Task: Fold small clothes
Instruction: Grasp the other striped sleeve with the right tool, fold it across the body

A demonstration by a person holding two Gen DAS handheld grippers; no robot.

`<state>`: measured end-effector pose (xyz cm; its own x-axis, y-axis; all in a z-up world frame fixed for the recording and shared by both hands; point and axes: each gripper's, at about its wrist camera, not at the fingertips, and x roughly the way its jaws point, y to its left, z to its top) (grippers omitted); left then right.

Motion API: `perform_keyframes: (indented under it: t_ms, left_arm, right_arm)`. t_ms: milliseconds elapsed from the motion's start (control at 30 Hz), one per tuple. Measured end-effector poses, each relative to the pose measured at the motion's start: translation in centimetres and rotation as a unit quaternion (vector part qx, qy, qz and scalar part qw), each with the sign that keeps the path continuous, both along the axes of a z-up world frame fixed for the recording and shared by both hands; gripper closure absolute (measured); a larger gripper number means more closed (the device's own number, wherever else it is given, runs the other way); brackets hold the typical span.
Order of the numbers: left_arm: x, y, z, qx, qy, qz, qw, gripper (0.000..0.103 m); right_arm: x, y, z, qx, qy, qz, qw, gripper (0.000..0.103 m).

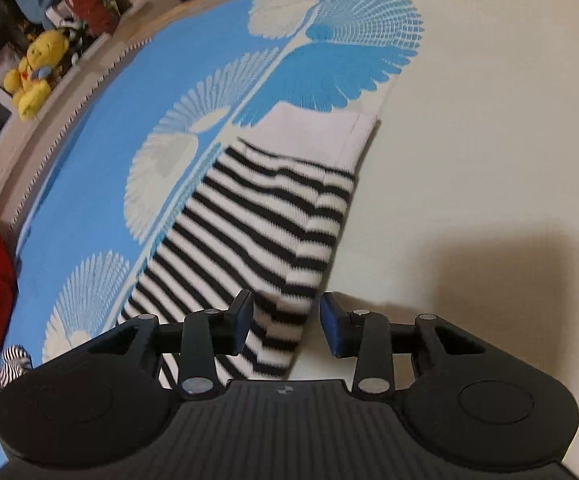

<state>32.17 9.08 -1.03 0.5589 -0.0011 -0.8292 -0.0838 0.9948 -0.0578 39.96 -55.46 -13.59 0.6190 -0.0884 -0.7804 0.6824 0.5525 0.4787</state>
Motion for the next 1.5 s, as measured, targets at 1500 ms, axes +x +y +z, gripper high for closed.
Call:
perform_keyframes:
  t_ms: [1500]
  left_arm:
    - [0.0,6.2,1.1,-0.143,0.019,0.105,0.9839,0.053]
  right_arm:
    - [-3.6,33.0,10.1,-0.084,-0.088,0.471,0.874,0.070]
